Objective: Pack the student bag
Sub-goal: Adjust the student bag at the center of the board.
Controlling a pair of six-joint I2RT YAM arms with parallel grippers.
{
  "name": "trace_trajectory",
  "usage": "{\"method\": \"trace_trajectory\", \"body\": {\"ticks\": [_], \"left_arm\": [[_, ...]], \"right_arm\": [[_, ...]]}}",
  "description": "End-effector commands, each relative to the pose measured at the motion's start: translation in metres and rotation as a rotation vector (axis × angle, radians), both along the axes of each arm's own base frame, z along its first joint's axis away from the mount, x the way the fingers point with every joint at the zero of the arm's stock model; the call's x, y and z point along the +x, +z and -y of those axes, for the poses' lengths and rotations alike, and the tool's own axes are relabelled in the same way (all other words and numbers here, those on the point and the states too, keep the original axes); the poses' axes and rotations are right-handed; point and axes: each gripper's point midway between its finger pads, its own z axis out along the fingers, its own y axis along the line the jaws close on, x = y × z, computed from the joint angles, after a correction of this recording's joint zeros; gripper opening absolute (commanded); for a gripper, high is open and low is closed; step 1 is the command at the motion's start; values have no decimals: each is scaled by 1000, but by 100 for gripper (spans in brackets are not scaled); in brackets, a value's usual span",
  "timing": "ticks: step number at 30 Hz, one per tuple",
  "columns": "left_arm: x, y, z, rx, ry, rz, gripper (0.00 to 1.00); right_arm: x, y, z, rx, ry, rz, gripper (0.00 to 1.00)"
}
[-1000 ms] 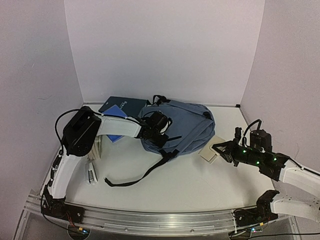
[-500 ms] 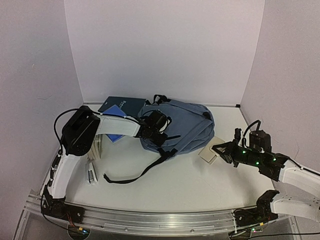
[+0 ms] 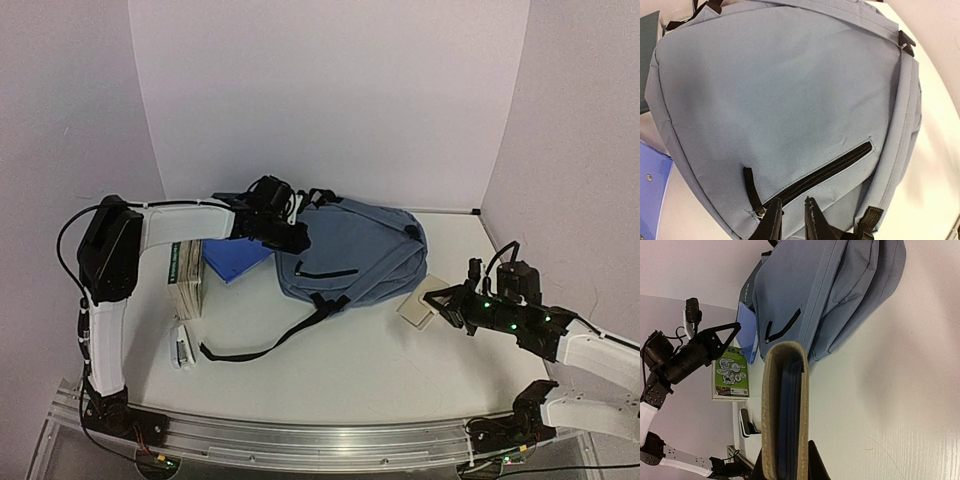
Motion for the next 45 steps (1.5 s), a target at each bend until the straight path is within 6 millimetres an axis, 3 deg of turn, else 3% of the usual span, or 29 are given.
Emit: {"method": "trace_trajectory", "body": {"ticks": [1,5,9,16,18,21,27,31,35,39,45], "left_arm": [[8,-9,-28,-54,98,-143,24],[13,-31,-50,-73,198,-226,47],[13,-45,-61,-81,246,-259,59],[12,-78,-61,-90,259,-342,62],[10,-78,-54,-119,231,-349,62],[7,-76,-38,-198,158,-364,51],[-6,-80,-27,-263,110,-404,2],[-40,-70,-11,-277,61,-394,0],[-103,-68,16,-220,18,-394,0],[-156,-64,29,-194,41,-405,0],[-228,-64,57,-174,-24,-442,2]], "right_arm": [[4,15,-2,29,-7,47,0],[3,18,-1,41,-11,53,0],[1,19,-1,48,-10,57,0],[2,24,-2,53,-4,65,0],[1,25,-1,54,-6,68,0],[1,24,-1,55,-6,67,0],[2,26,0,49,-13,76,0],[8,11,5,-5,-40,60,0],[20,-7,8,-69,-71,36,0],[29,-34,8,-128,-90,-24,0],[26,-79,16,-213,-111,-120,0]]}}
